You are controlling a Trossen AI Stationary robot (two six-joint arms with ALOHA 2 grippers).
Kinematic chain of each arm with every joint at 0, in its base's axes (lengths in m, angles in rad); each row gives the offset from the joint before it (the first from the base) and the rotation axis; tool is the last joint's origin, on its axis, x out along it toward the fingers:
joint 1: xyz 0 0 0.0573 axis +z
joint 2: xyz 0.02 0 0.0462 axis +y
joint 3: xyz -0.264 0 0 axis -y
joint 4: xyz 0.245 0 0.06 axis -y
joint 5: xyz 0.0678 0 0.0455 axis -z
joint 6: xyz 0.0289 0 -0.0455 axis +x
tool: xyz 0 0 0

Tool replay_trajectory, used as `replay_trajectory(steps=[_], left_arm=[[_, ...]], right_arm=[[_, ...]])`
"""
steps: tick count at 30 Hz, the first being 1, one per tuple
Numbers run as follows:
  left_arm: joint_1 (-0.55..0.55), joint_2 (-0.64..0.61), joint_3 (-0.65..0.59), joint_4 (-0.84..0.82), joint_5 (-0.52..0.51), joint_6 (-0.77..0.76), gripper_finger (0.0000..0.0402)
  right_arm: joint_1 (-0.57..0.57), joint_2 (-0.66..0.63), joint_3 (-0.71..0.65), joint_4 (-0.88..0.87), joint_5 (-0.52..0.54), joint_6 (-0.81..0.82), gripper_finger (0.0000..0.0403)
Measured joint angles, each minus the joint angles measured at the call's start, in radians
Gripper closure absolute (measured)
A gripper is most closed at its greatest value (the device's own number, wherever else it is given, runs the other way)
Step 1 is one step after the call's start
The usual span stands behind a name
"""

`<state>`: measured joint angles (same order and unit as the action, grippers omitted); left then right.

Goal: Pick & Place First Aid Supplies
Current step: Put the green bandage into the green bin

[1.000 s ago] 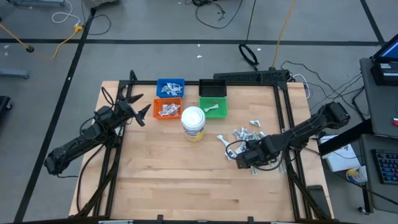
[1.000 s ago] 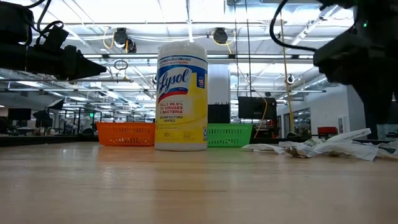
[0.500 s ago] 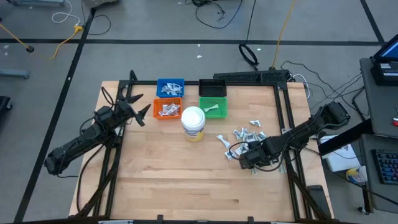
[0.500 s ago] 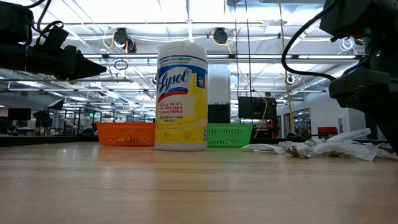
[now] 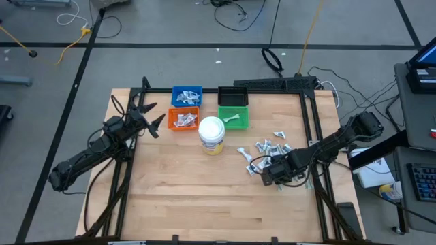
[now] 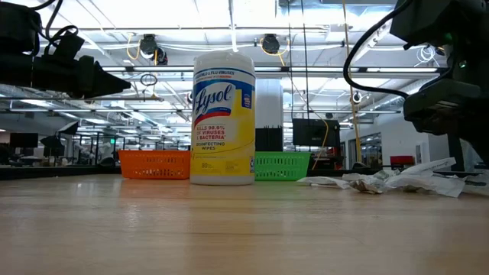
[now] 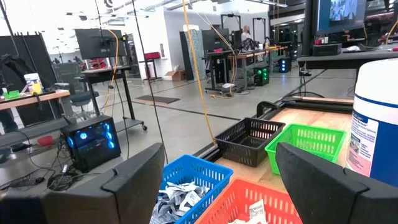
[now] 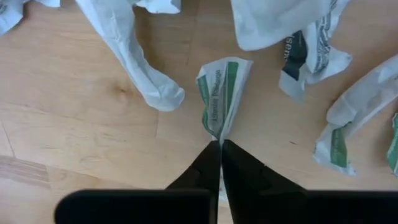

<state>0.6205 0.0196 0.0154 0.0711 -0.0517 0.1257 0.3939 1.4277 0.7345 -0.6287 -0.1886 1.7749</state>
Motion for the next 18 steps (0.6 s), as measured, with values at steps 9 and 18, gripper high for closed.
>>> replay_trajectory(steps=[9, 18], left_arm=[[0.0, 0.0, 0.0, 0.0, 0.0, 0.0, 0.0092], [0.0, 0.0, 0.0, 0.0, 0.0, 0.0, 0.0091]], right_arm=[[-0.024, -0.025, 0.062, -0.077, -0.102, -0.167, 0.0402], [-0.153, -0.029, 0.23, -0.377, -0.104, -0.717, 0.0402]])
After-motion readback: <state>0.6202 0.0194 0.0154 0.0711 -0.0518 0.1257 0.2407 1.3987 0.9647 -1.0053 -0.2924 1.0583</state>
